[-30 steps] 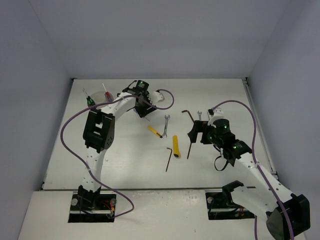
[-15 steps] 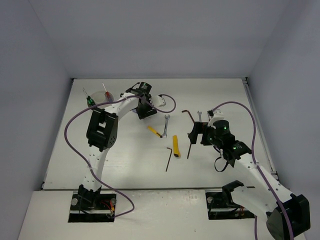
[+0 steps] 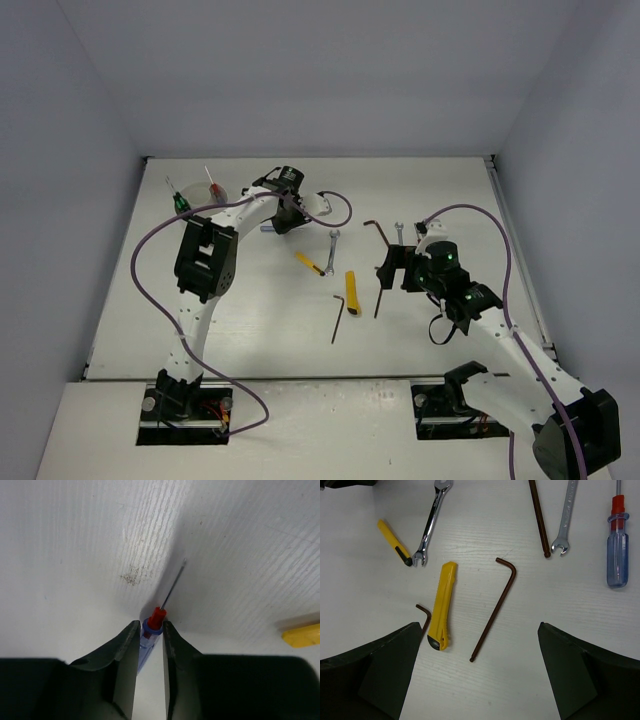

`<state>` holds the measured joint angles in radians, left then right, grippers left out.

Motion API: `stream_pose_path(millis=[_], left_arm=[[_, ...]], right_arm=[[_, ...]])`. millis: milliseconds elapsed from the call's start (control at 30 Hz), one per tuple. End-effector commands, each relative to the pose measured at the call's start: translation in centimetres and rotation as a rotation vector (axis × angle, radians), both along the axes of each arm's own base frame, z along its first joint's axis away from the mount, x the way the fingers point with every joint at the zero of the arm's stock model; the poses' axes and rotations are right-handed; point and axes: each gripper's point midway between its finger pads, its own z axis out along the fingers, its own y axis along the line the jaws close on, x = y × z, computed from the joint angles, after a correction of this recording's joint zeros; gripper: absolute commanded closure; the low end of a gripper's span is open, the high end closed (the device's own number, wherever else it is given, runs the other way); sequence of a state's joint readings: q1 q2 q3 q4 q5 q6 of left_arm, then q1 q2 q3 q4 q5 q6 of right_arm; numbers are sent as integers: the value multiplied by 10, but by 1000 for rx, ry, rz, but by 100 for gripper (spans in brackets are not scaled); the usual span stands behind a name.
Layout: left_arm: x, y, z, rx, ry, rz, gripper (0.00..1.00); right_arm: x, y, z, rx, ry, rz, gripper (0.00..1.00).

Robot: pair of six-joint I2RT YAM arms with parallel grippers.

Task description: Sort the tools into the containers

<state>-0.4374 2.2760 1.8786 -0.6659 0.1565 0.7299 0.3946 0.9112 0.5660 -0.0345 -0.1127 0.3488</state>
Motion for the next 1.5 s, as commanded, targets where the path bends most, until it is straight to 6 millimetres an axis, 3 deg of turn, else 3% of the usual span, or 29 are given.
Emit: stream_pose_path(millis=[0, 67, 167, 267, 367, 467, 500, 533, 633, 867, 1033, 1133, 1467], left_arm=[[-1, 1, 10, -23, 5, 7, 90], [-3, 2, 10, -38, 22, 30, 99], [-2, 2, 15, -96, 42, 90, 100], [6, 1, 36, -240, 66, 194, 100], [21, 3, 74, -448, 79, 349, 100], [39, 19, 104, -594, 13, 487, 100], [45, 24, 119, -648, -42, 529, 100], [54, 28, 147, -716, -128, 559, 100], [67, 54, 185, -790, -293, 697, 100], [84, 127, 247, -854, -689, 1030, 100], [90, 151, 251, -877, -769, 1162, 100], [97, 166, 242, -916, -781, 1229, 100], [102, 182, 220, -931, -773, 1301, 100]], right_arm=[[7, 7, 15, 36, -55, 8, 0], [7, 7, 15, 35, -56, 9, 0], [7, 7, 16, 36, -56, 10, 0], [7, 8, 17, 38, -58, 11, 0], [7, 8, 17, 38, -58, 13, 0], [7, 8, 17, 39, -56, 14, 0], [7, 8, 17, 39, -56, 14, 0], [7, 8, 17, 39, -57, 14, 0], [7, 8, 18, 39, -59, 15, 0], [8, 8, 17, 38, -56, 14, 0], [7, 7, 16, 35, -57, 13, 0], [7, 7, 16, 36, -59, 11, 0], [7, 6, 14, 32, -53, 7, 0]])
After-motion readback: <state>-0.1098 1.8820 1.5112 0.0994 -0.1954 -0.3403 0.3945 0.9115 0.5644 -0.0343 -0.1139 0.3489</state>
